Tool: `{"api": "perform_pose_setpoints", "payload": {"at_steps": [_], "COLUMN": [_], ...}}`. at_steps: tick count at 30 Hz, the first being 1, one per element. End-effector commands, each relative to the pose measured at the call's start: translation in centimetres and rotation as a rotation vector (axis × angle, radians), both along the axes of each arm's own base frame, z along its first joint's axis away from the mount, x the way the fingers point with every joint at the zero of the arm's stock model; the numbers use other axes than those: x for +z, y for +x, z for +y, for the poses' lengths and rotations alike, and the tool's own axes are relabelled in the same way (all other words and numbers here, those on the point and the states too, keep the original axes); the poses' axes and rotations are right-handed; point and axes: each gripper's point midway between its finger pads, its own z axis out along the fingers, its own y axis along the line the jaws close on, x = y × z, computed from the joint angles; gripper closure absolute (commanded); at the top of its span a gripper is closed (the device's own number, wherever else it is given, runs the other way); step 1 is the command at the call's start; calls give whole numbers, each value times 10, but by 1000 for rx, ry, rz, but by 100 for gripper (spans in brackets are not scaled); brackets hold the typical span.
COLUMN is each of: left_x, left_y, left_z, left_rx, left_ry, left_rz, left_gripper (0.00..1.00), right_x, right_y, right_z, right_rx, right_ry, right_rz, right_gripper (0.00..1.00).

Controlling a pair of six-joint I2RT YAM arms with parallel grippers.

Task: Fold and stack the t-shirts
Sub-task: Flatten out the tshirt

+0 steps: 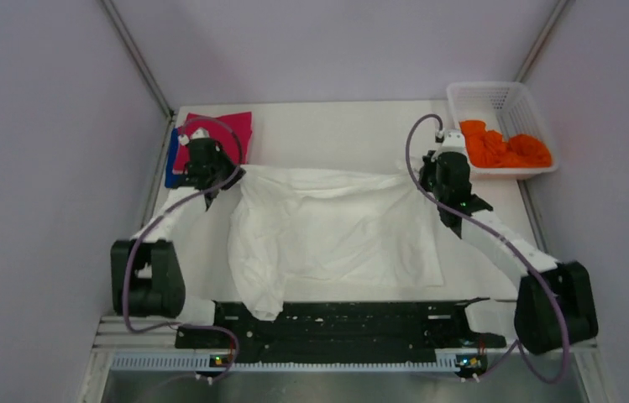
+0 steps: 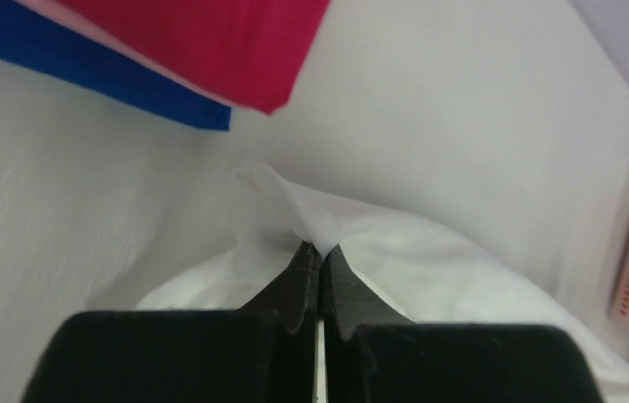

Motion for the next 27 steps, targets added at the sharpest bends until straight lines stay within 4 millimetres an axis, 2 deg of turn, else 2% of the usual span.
{"api": "perform_pose_setpoints", "payload": {"at_steps": [1, 2, 3, 5, 6, 7, 9, 10, 11, 12, 14, 16, 17, 19, 21, 22, 24, 26, 27], "left_x": [0, -9, -17, -27, -31, -33, -29, -29, -25, -21, -10, 3, 17, 31, 33, 31, 20, 4, -15], "left_y": [107, 124, 142, 177, 190, 200, 216, 220, 222, 221, 214, 196, 180, 143, 95, 69, 15, -38, -67], "left_z": [5, 2, 1, 3, 4, 4, 1, -3, -8, -11, -17, -24, -28, -34, -32, -29, -19, -8, -1], "left_rx": [27, 7, 0, 8, 15, 18, 9, -17, -44, -53, -73, -94, -104, -109, -76, -47, 10, 50, 82], "left_ry": [36, 43, 51, 69, 74, 78, 67, 64, 59, 57, 63, 79, 91, 127, 173, 192, 210, 202, 197], "left_rz": [-27, 32, 59, 70, 80, 93, 92, 85, 76, 76, 79, 86, 79, 82, 109, 127, 182, 251, 315], "left_gripper": [100, 100, 100, 99, 87, 75, 50, 11, 2, 1, 1, 1, 1, 1, 1, 1, 1, 1, 1], "right_x": [-10, -13, -25, -33, -37, -39, -41, -33, -30, -26, -17, -9, -3, 0, 2, 2, -12, -22, -29], "right_y": [84, 104, 125, 161, 176, 190, 210, 219, 221, 220, 208, 186, 173, 139, 99, 83, 49, 19, 4], "right_z": [-21, -24, -26, -30, -33, -35, -40, -43, -45, -47, -49, -46, -43, -38, -37, -37, -36, -35, -34], "right_rx": [-114, -125, -132, -147, -150, -160, -173, -193, -202, -212, -230, -211, -196, -176, -200, -198, -190, -190, -198], "right_ry": [96, 86, 68, 42, 27, 13, -12, -22, -34, -38, -19, 18, 47, 121, 229, 278, 363, 415, 436], "right_rz": [-82, -84, -72, -57, -40, -29, -2, -9, -2, 1, 1, -3, -9, 8, 24, 32, 62, 91, 112], "right_gripper": [100, 100, 100, 94, 92, 85, 47, 27, 12, 3, 1, 1, 1, 1, 1, 1, 1, 1, 1]}}
